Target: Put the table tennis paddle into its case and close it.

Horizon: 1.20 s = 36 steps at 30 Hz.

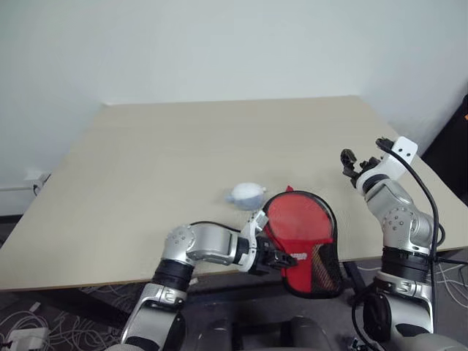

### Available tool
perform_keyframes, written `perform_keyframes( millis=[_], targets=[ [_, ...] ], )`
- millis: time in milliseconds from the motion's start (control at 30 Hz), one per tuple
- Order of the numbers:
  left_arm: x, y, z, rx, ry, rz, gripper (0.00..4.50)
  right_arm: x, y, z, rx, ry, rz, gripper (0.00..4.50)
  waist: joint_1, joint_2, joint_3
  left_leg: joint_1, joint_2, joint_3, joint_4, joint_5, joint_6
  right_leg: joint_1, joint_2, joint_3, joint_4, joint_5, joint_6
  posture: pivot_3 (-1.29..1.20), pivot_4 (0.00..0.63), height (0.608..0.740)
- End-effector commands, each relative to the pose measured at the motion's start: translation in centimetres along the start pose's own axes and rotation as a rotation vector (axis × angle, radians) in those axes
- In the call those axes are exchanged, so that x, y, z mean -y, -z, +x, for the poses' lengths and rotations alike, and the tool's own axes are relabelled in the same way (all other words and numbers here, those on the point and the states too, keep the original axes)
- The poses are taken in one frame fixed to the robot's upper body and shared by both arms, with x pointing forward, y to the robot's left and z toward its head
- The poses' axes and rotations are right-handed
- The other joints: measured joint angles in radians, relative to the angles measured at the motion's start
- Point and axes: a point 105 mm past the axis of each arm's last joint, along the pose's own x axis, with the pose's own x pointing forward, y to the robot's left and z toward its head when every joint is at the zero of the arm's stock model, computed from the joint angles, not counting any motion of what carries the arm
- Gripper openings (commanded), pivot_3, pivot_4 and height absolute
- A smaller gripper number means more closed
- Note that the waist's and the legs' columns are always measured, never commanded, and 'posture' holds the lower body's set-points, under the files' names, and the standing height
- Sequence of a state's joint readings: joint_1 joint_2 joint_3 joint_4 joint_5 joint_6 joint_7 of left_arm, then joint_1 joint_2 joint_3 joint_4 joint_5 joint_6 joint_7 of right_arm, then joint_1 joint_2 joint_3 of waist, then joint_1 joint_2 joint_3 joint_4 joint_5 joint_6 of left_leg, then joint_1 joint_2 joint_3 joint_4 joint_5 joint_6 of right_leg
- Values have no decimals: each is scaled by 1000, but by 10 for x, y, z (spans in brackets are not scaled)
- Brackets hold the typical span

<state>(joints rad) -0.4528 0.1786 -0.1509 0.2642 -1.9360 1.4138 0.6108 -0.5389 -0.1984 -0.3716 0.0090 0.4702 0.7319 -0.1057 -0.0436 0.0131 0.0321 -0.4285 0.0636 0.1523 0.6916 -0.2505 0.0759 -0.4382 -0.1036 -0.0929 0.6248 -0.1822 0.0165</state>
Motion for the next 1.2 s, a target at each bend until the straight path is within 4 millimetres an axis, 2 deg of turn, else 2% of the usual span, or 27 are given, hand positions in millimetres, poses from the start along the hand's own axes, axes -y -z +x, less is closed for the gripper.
perform_keyframes(
  millis=[33, 67, 200, 367, 467, 567, 667, 800, 900, 1067, 1167, 1200],
  targets=[
    [15, -3, -3, 19, 14, 66, 19, -7, -14, -4, 46, -31, -34, 4500, -1, 0, 0, 0, 0, 0, 0, 0, 0, 0, 0, 0, 0, 0, 0, 0, 0, 724],
    [14, -3, -4, 22, 10, 70, 19, -7, -12, -5, 39, -33, -39, 4500, -1, 0, 0, 0, 0, 0, 0, 0, 0, 0, 0, 0, 0, 0, 0, 0, 0, 724],
    [13, -5, -8, 41, 0, 71, 1114, -8, -6, -6, 22, -37, -47, 4500, -1, 0, 0, 0, 0, 0, 0, -1, -2, 0, 0, 0, 0, 0, 0, 0, 0, 724],
    [6, -15, -20, 76, -52, 78, 2826, -8, -7, -4, 21, -38, -58, 4500, -2, 0, 0, 0, 0, 0, 0, -1, -3, 0, 1, 0, 0, 0, 0, 0, 0, 724],
    [10, -22, -31, 70, -53, 124, 3820, -10, -7, -3, 16, -46, -57, 4500, -2, 0, 0, 0, 0, 0, 0, -1, -3, 0, 1, 0, 0, -1, 2, 0, 0, 724],
    [18, -19, -47, 45, -20, 213, 3820, -16, -4, -3, -1, -89, -62, 4500, -3, 1, 0, 0, 0, 1, -1, -1, -3, -1, 1, 0, 0, -2, 3, 0, 0, 724],
    [18, -17, -70, 39, -39, 275, 3820, -29, 2, -8, -34, -181, -80, 4500, -5, 1, 0, 0, 1, 2, -2, -1, -3, -2, 1, 0, 0, -2, 3, 0, 0, 724],
    [21, -28, -108, 87, -115, 414, 3820, -49, 22, -24, -126, -349, -186, 4500, -1, 1, 0, 0, 1, 3, -3, -1, -4, -2, 1, 0, 0, -2, 3, 0, 0, 724],
    [25, -48, -126, 175, -177, 517, 3820, -61, 36, -36, -180, -450, -222, 4500, -1, 0, 0, 0, 1, 8, -4, -1, -5, -2, 0, -1, -1, -2, 3, 0, 0, 724],
    [29, -105, -147, 413, -256, 636, 3820, -70, 60, -43, -261, -511, -288, 4500, -3, 0, 0, 0, 1, 10, -9, 1, -9, -5, 0, -1, -1, -2, 3, 0, 0, 724],
    [28, -120, -148, 452, -274, 671, 3865, -70, 71, -42, -297, -505, -312, 3891, -4, 0, 0, 0, 1, 10, -12, 3, -11, -6, 1, -1, -2, -2, 2, 0, 0, 724],
    [24, -124, -147, 451, -303, 685, 3865, -71, 75, -42, -308, -508, -317, 3526, -4, 0, 0, 0, 1, 10, -13, 3, -12, -6, 1, -1, -2, -2, 2, 0, 0, 724]
  ],
)
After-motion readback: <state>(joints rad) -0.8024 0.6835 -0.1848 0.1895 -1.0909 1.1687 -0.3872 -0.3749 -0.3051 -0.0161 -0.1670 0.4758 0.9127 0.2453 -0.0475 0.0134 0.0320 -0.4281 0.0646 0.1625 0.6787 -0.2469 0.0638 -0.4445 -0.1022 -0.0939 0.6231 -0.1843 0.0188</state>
